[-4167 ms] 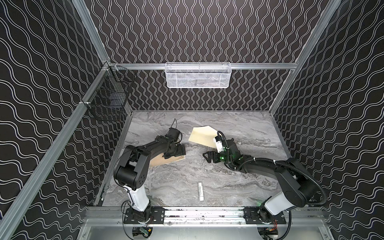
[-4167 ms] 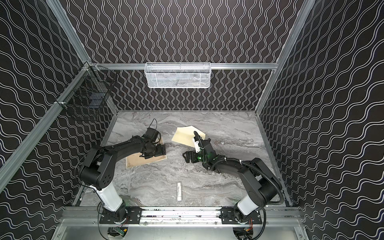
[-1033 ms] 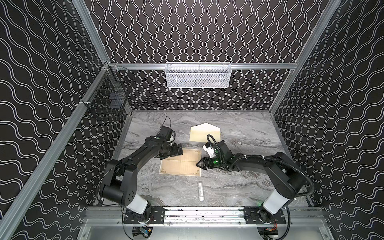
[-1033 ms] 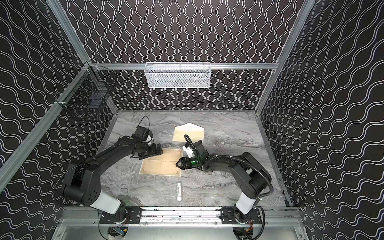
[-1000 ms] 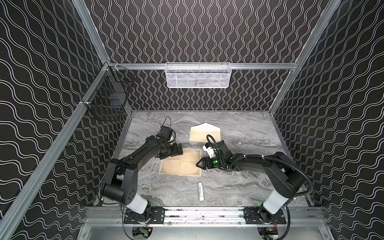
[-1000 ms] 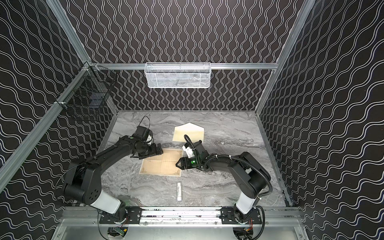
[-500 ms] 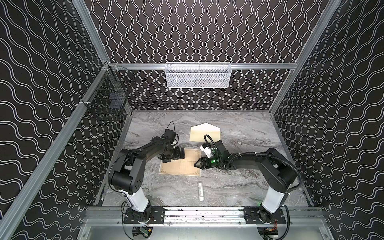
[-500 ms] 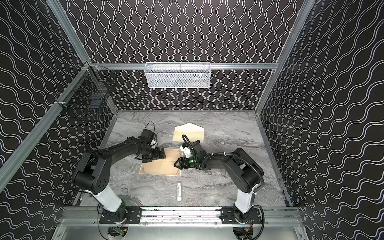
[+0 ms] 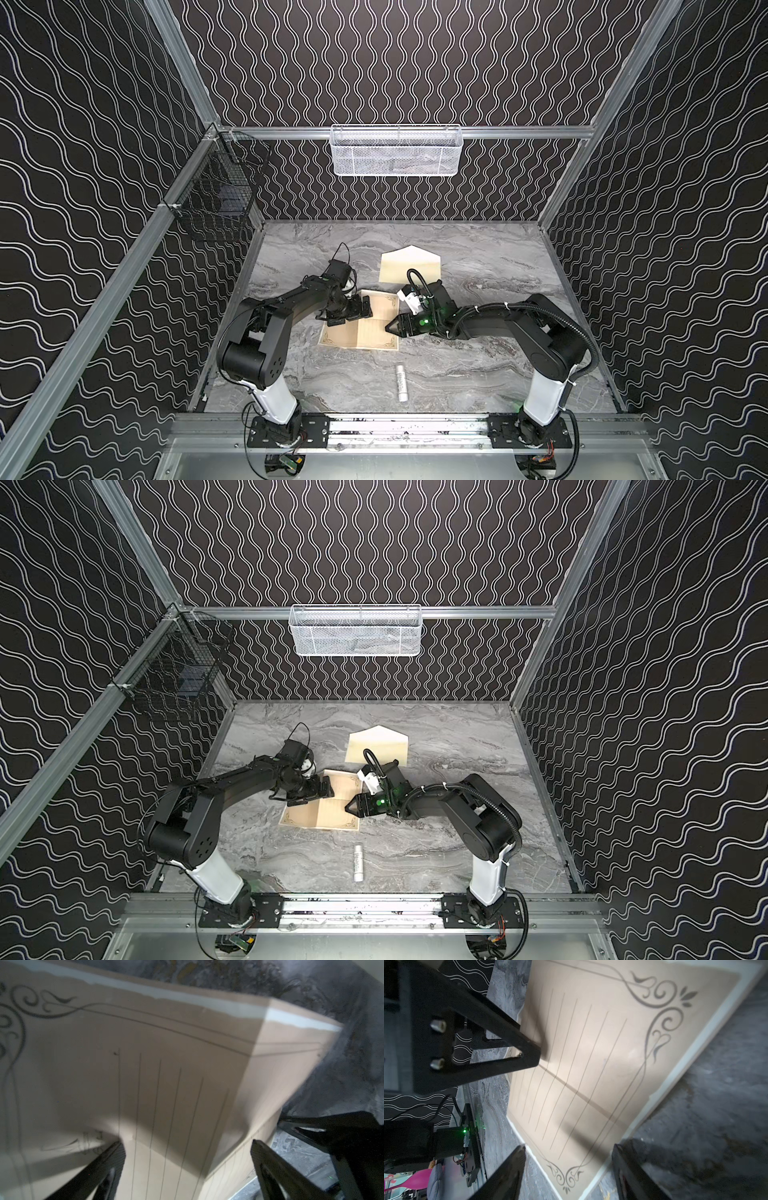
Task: Place the letter into the envelope and seal it
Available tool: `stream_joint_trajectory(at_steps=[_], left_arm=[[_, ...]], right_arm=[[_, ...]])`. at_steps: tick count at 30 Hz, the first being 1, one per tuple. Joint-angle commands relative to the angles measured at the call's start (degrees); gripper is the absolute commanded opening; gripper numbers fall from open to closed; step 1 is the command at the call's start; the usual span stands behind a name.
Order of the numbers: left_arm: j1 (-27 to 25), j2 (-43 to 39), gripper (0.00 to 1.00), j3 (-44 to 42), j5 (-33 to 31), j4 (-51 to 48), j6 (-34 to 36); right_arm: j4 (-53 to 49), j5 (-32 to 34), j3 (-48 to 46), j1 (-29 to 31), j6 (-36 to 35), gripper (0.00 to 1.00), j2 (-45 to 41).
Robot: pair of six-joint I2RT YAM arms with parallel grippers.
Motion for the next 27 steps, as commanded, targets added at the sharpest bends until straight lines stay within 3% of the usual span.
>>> stream_joint_trajectory(at_steps=[1,3,10,21,27], left_arm=[[-0.4,0.6,0.99,-1.4,7.6,2.9,0.0],[-0.5,0.9,0.98,-1.8,9.4,4.0,-0.3],[-1.7,-1.2,0.77,-1.8,13.1,5.0,0.3],[-1.8,-5.5,0.27,-0.9,12.8,1.2,3.0],[-1.9,-6.8,0.17,0.3,12.3,-1.0,4.4]], right_arm=[[-3.8,2.5,-0.1,0.0,-0.3,0.69,0.9],[-3.7,2.4,0.0,0.0,-0.2,0.69,1.3],[-3.5,2.5,0.2,0.0,-0.3,0.69,1.6],[-3.1,2.4,-0.5,0.0,-0.4,0.69,-0.8],[-5.4,-0.1,-0.1,-0.7,-2.9,0.74,-5.1]])
